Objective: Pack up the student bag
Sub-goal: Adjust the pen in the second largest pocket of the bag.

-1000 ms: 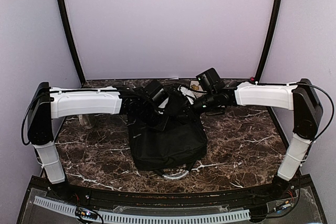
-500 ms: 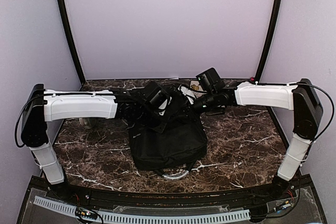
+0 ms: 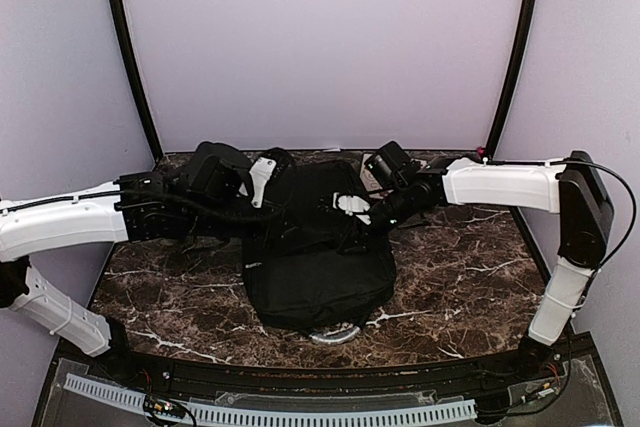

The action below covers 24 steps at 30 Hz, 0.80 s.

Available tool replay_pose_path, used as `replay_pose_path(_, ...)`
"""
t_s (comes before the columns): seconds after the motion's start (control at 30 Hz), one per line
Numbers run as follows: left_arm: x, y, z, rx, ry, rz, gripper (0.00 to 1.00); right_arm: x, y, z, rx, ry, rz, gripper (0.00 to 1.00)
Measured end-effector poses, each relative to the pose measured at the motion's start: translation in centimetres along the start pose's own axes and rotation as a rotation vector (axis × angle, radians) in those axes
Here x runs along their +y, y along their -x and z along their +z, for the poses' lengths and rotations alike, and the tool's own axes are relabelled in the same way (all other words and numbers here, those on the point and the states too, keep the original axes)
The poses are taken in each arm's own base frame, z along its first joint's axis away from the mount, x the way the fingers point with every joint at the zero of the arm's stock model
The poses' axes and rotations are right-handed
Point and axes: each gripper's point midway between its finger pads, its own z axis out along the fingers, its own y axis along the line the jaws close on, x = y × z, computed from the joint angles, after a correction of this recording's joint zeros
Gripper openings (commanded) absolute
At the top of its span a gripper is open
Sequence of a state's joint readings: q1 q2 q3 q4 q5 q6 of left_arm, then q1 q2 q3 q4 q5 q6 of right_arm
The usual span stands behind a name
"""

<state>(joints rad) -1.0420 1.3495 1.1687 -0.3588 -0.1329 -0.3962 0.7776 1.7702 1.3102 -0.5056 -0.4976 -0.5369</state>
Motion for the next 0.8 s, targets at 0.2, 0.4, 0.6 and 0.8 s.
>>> replay_pose_path(0.2,7.4,-6.3,-0.2,0.089,0.177,-0.230,0.55,2.2,-1.2,-0.2,0.069,0.077,-0.067,0.37)
replay_pose_path(0.4,11.0,-10.9,-1.0,0.135,0.245,-0.416,0.57,3.1,1.5,-1.7,0.063,0.081,-0.111,0.40)
replay_pose_path(0.6,10.3,-12.9,-0.4,0.171,0.185,-0.514,0.57,3.6,4.2,-0.9,0.067,-0.002,-0.182,0.40)
replay_pose_path(0.8,10.1,-15.2,0.5,0.200,0.147,-0.591,0.46,3.4,3.5,3.0,0.161,-0.084,-0.234,0.37)
